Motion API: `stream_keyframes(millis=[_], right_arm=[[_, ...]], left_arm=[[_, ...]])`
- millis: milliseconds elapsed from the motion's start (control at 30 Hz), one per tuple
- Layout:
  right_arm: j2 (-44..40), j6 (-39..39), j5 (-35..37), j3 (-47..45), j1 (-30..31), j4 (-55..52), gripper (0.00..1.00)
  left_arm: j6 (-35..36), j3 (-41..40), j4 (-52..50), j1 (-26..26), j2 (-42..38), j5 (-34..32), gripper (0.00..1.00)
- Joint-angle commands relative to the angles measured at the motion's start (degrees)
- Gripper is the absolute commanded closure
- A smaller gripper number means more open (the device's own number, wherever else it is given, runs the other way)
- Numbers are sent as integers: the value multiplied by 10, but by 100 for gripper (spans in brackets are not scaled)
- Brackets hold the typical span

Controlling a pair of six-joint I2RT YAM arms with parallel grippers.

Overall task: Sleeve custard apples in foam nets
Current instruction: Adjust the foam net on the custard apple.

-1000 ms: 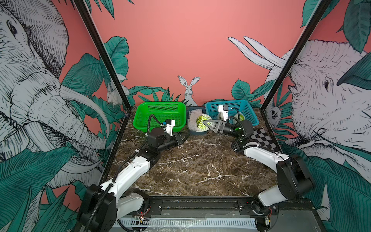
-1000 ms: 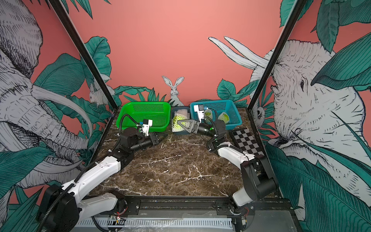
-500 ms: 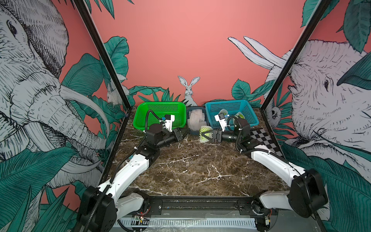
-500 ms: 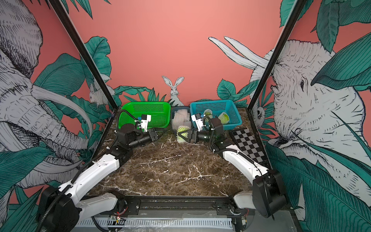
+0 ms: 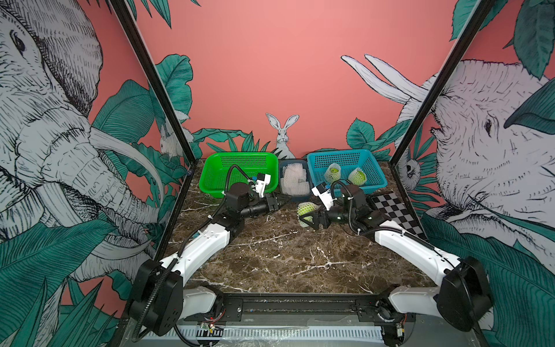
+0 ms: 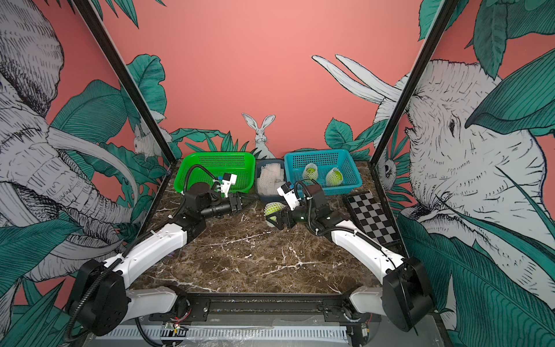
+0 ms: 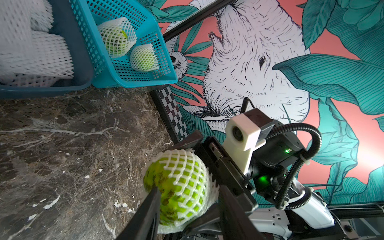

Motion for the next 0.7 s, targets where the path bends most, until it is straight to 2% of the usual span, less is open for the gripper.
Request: stream_keyframes(millis=[0, 467, 567, 667], right_arm=[[-5, -40, 15, 14, 13, -7, 13], [-12, -57, 43, 27, 31, -14, 13], [-13, -60, 44, 26, 35, -11, 13], [-11, -66, 50, 31, 37, -20, 13]], left_arm=[[22, 24, -34, -14, 2, 26, 52], [50, 46, -84, -50, 42, 21, 50], [44, 43, -76, -53, 49, 20, 55], [30, 38, -54, -54, 52, 22, 71]])
